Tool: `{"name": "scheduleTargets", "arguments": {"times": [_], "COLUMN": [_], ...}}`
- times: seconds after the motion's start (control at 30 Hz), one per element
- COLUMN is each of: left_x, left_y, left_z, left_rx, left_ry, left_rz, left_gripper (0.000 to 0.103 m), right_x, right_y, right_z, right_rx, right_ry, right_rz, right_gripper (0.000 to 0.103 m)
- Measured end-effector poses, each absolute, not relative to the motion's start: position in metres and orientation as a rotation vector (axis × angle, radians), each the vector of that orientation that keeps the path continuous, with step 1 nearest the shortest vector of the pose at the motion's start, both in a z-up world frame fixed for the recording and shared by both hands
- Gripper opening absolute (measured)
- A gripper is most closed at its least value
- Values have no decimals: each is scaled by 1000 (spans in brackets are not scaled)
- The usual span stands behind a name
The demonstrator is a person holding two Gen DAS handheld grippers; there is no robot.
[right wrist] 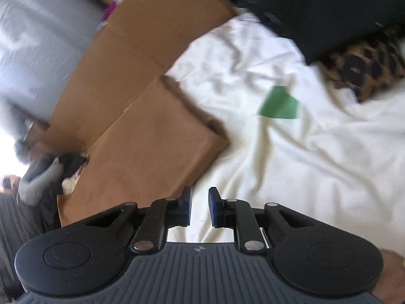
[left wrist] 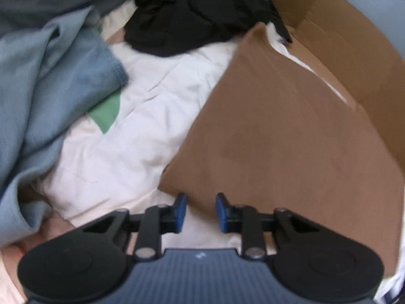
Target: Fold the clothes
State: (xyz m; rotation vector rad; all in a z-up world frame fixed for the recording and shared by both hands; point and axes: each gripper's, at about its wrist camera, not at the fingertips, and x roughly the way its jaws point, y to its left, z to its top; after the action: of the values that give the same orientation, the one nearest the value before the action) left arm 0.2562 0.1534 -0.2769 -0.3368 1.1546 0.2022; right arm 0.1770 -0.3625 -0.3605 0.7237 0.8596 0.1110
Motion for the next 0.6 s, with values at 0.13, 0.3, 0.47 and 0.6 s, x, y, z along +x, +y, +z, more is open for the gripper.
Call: {"name": "scheduleTargets", "arguments": {"times": [0.13, 0.3, 0.47, 0.6], "left_x": [266, 272, 274, 269], "left_y": [141, 129, 139, 157], "left_z": [-280, -283, -295, -300], "left_rx": [-272, -188, -165, -145], "left_ry": [1167, 1172, 1184, 1207], "left_rz": [129, 48, 104, 111], "left_gripper": [26, 26, 29, 28], "right_x": [196, 216, 234, 233], "right_y": [-339, -322, -316, -334], "right_z": [-358, -355, -351, -359], "right_rx": [620, 571, 462, 462], "right_ry": [862, 857, 871, 899], "right_rz": [165, 211, 188, 117], "right_gripper": [16, 16, 16, 17]}}
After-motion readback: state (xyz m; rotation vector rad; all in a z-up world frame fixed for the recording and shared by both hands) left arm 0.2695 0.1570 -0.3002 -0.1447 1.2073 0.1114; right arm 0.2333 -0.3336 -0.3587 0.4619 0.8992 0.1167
